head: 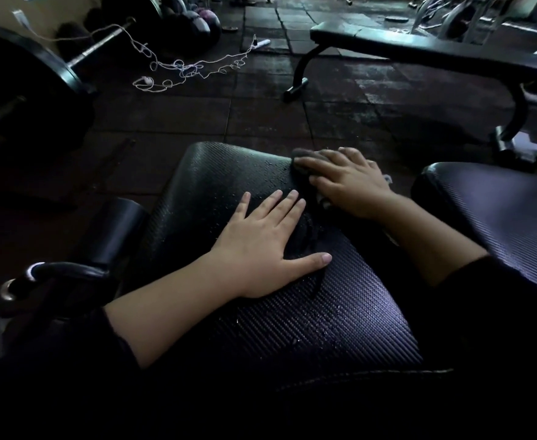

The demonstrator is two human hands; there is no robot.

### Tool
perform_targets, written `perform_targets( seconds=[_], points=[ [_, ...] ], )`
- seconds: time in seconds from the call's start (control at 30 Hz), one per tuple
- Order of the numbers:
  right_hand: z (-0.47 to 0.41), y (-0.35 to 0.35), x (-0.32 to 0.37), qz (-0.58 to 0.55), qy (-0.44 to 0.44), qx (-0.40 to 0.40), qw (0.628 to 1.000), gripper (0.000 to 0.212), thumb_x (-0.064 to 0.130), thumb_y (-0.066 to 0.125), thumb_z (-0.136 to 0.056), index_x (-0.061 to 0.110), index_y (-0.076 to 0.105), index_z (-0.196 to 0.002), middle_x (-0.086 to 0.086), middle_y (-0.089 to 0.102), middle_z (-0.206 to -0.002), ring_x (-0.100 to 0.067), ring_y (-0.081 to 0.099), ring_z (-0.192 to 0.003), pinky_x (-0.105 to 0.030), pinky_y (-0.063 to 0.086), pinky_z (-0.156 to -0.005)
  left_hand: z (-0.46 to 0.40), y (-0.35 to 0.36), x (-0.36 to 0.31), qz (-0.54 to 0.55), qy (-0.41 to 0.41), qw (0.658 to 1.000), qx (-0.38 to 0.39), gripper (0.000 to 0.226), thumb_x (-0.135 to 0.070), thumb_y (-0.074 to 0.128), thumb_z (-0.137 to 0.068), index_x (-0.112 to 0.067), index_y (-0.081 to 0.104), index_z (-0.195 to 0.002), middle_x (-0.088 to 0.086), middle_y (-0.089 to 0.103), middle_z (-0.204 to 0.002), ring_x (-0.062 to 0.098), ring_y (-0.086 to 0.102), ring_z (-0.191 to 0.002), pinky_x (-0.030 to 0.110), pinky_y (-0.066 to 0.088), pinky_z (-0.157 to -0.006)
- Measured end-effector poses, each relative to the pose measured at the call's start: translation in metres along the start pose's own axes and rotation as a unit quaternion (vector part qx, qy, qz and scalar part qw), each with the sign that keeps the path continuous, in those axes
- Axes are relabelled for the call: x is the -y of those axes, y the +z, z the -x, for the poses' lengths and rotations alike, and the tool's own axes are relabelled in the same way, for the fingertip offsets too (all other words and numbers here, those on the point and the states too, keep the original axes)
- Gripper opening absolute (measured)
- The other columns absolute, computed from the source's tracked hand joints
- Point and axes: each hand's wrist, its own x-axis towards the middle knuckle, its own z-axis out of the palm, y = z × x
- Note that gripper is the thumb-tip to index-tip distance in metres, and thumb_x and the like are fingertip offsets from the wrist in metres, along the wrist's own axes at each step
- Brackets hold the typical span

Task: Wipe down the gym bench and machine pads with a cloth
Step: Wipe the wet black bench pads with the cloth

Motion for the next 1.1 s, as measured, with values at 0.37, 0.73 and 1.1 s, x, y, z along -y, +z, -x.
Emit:
perform_targets(
  seconds=[0.37, 0.73, 1.1],
  points=[
    [0.028, 0.007, -0.049, -0.103, 0.056, -0.028, 0.993, 0.048, 0.052, 0.024, -0.089, 0.049, 0.043, -0.133, 0.001, 0.028, -0.156, -0.026, 0.02, -0.142, -0.038, 0.011, -0.113, 0.0, 0.0, 0.001, 0.004, 0.005, 1.0, 0.003, 0.098, -0.083, 0.012, -0.077, -0.025, -0.007, -0.154, -0.01, -0.014, -0.161, 0.006, -0.018, -0.145, 0.047, -0.013, -0.118],
    [0.022, 0.001, 0.022, 0.001, -0.008, 0.015, 1.0, 0.043, 0.051, 0.026, -0.098, 0.063, 0.018, -0.139, 0.015, 0.016, -0.158, -0.022, 0.006, -0.145, -0.042, 0.009, -0.115, -0.001, 0.001, 0.001, 0.002, 0.008, 1.0, -0.001, 0.097, -0.081, 0.013, -0.08, -0.022, -0.007, -0.154, -0.008, -0.015, -0.161, 0.008, -0.019, -0.146, 0.046, -0.011, -0.119],
    [-0.015, 0.002, -0.046, -0.193, 0.139, -0.018, 0.971, 0.044, 0.05, 0.036, -0.084, 0.053, 0.048, -0.127, 0.0, 0.049, -0.138, -0.032, 0.041, -0.129, -0.044, 0.029, -0.112, 0.0, -0.001, 0.003, 0.018, 0.007, 1.0, 0.01, 0.096, -0.082, 0.017, -0.08, -0.025, -0.006, -0.154, -0.011, -0.014, -0.16, 0.006, -0.018, -0.145, 0.044, -0.012, -0.119]
  ],
)
